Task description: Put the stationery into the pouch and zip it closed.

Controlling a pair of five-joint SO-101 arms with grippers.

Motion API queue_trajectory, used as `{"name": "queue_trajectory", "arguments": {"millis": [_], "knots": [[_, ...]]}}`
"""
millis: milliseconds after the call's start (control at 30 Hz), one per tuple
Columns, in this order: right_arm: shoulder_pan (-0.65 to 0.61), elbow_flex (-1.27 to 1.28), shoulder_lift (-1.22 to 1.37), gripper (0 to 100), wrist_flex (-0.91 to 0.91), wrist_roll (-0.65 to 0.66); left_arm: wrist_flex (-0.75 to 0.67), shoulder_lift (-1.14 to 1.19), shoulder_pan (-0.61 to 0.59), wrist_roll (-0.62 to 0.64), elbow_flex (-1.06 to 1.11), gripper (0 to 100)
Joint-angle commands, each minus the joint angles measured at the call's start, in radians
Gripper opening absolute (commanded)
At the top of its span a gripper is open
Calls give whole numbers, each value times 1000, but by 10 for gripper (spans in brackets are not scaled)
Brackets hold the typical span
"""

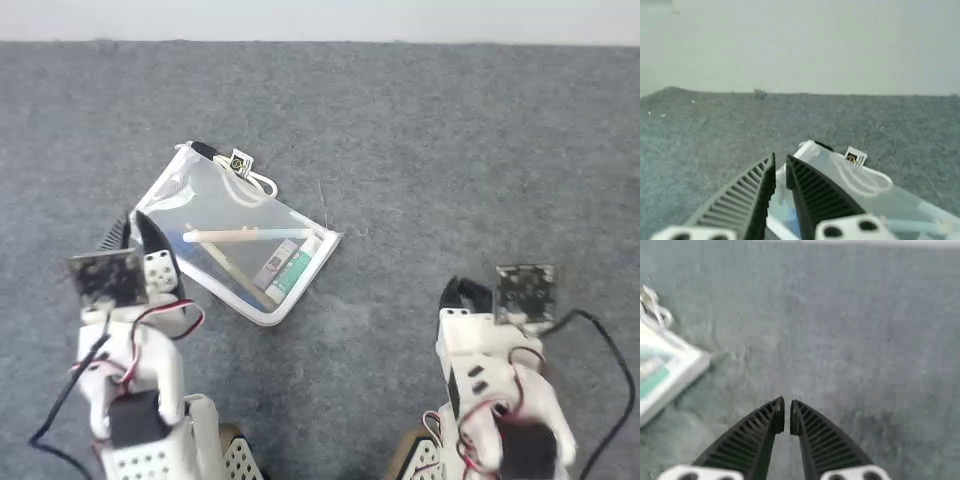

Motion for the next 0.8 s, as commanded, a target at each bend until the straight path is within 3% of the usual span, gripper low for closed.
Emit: {"name": "queue_trajectory", "arguments": {"millis": [0, 133, 400, 533, 767], "knots": [[7, 143, 5, 13, -7, 11, -118, -17, 2, -9, 137, 57], [5, 279, 5, 13, -70, 8, -232, -6, -6, -6, 282, 106], [-1, 459, 5, 13, -116, 8, -12, -51, -9, -11, 278, 127], [15, 477, 12, 13, -101, 15, 187, -69, -8, -11, 277, 127], [183, 477, 5, 13, -56, 15, 410, -66, -11, -6, 277, 127]]}}
